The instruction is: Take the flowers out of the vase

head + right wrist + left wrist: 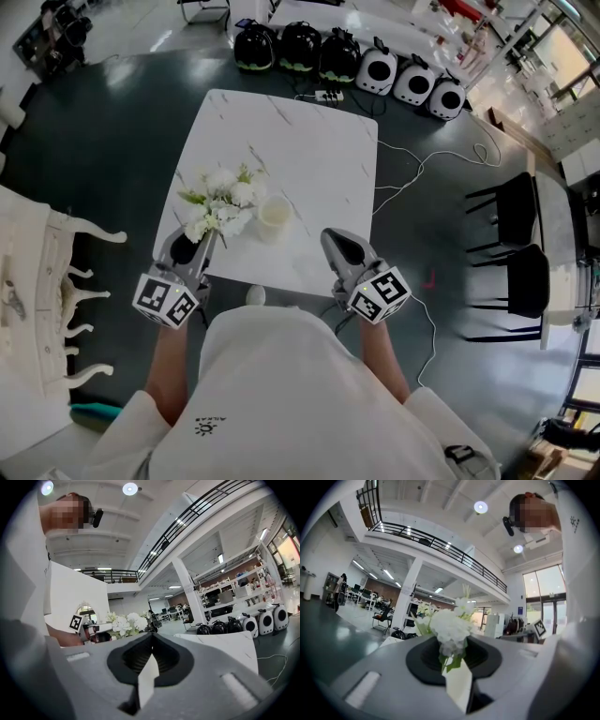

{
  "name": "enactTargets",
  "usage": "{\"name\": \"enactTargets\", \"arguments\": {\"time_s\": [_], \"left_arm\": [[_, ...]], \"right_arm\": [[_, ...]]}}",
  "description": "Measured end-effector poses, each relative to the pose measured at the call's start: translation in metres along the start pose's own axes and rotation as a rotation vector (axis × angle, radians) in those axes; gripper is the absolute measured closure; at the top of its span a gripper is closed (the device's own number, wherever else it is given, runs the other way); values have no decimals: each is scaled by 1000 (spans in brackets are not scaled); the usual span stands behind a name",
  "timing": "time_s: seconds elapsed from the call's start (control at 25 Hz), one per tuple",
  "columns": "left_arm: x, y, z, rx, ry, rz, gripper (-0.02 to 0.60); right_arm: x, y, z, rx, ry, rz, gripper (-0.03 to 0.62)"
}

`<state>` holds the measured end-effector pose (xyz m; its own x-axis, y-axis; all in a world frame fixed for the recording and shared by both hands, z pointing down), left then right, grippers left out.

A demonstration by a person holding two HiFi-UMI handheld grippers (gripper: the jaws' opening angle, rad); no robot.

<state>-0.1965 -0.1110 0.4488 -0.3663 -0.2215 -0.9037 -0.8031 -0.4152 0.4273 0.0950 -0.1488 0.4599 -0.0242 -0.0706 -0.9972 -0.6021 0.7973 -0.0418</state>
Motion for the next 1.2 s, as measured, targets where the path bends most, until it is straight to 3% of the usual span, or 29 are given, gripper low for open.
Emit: {"name": "enactTargets", "arguments": {"time_s": [1.2], "left_arm": [[-21,19,7,96,40,27,511]], "right_arm": [[3,-6,9,-29,12,24,594]]}}
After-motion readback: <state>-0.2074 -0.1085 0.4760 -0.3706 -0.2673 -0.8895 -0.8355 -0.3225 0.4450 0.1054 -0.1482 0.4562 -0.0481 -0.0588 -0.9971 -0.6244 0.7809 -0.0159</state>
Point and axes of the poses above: the fingertips, and each gripper's own axes: z backward along the fingers, y to its left, x out of its top, the point moved 5 cm from there along z, backward along the fingers, and after that the axes turned 13 degrees about z, right-handed, at the moved point
